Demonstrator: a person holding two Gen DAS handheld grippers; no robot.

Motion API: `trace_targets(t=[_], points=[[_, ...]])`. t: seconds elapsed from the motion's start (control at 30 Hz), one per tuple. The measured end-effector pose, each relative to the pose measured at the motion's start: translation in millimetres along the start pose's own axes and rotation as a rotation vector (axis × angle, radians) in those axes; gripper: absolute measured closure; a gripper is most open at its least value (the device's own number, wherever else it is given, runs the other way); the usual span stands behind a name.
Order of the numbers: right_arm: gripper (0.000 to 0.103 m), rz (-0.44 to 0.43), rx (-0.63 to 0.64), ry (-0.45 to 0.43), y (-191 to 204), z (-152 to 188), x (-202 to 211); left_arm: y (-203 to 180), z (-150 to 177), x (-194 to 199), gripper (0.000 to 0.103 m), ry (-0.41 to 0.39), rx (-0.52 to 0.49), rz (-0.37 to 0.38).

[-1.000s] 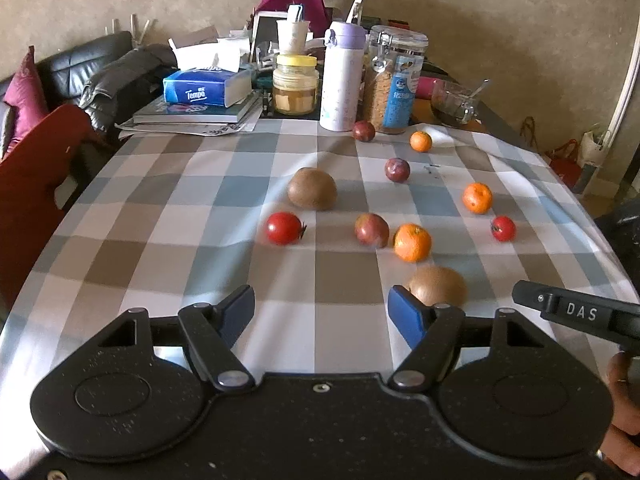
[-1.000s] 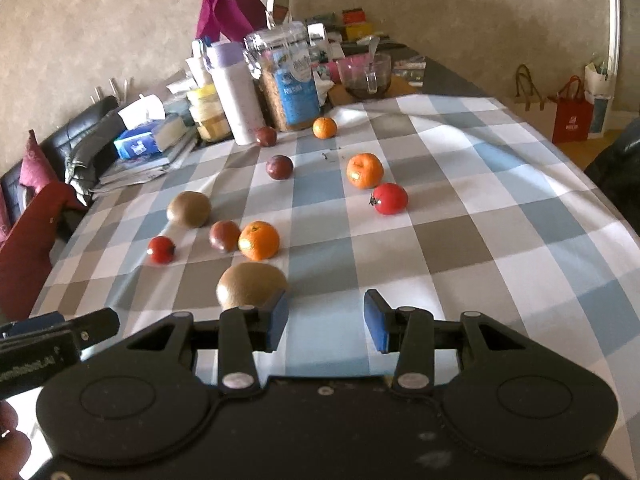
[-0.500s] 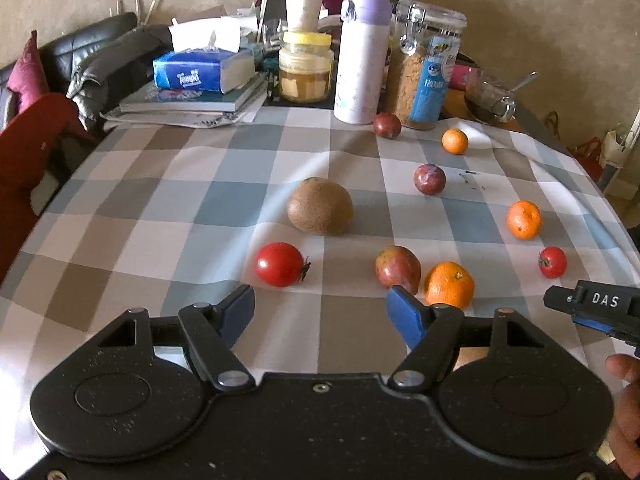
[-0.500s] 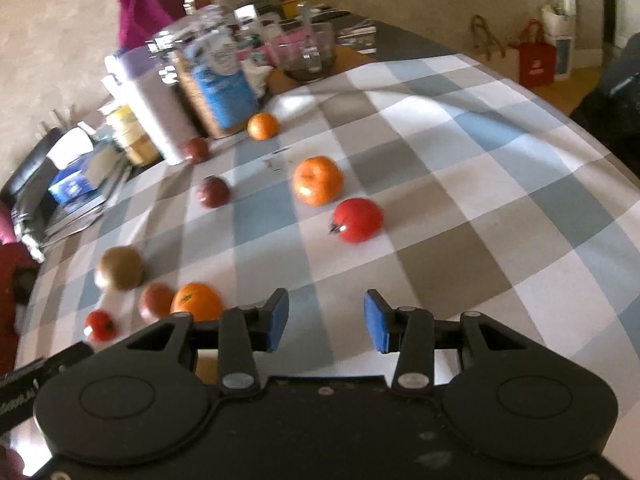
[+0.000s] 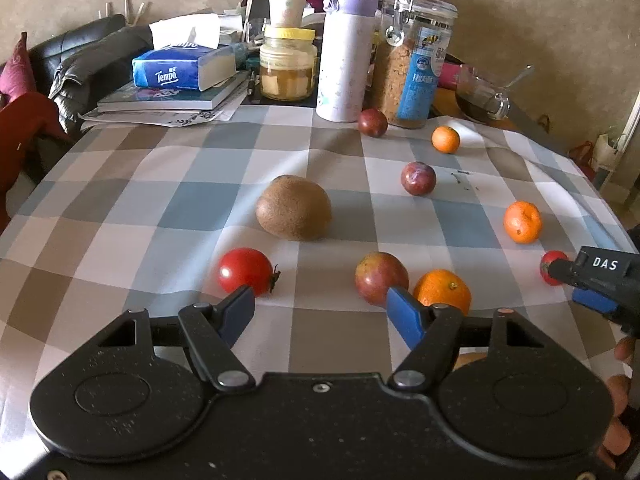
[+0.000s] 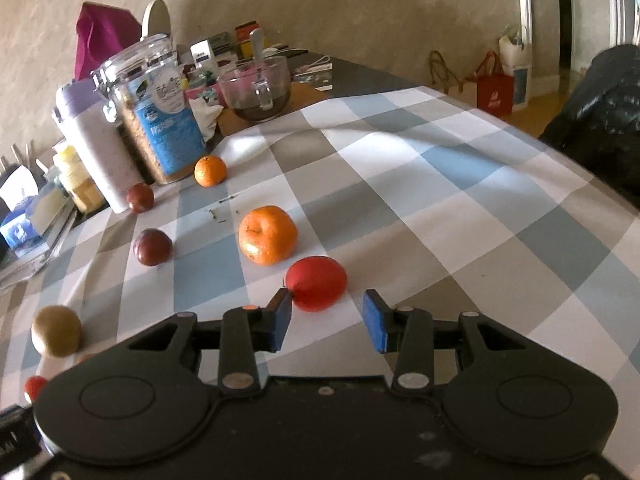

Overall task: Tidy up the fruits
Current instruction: 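Close the right tool on the red tomato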

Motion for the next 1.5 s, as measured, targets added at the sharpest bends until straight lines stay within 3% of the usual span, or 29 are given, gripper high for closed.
trace_targets(t=[0.07, 0.2, 0.67, 1.2, 1.37, 1.5], points=[[0.060, -0.033, -0.086, 0.006, -6.6, -1.8, -0.9, 0.8, -0.4, 1.1, 0.029, -0.009, 0.003, -0.003], [0.060, -0.060, -0.108, 0.038, -9.0, 0.0, -7.5, 3.5, -0.2, 0.3, 0.029, -0.020, 0.002, -0.024], [0.057, 0.040, 0.060, 0.016, 9.6, 1.7, -16.1, -6.7, 5.3, -1.6, 0.029, -0.026, -0.037, -0.034], [0.055, 0.140, 0.201, 0.042, 23.7, 5.7, -21.1, 6.4, 7.5, -7.6, 0.029, 0.001, 0.027, -0.034], [0.063, 0.196, 0.154, 0.052, 21.6, 2.7, -22.5, 2.8, 5.6, -3.1, 0.029, -0.030, 0.001, -0.046], [0.064, 0.160, 0.079, 0.036, 17.3, 4.8, -16.7, 5.7, 3.2, -2.3, 0.029, -0.039, 0.008, -0.053]])
Point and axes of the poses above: each gripper's, at about its wrist camera, not at the fingertips, and x roughly against the way its jaws point, y to its left, z to its underside, the point moved 10 cm from there along -x, roughly the way its jaws point, and after that the axes turned 1 degree about z, right-handed, at the moved point
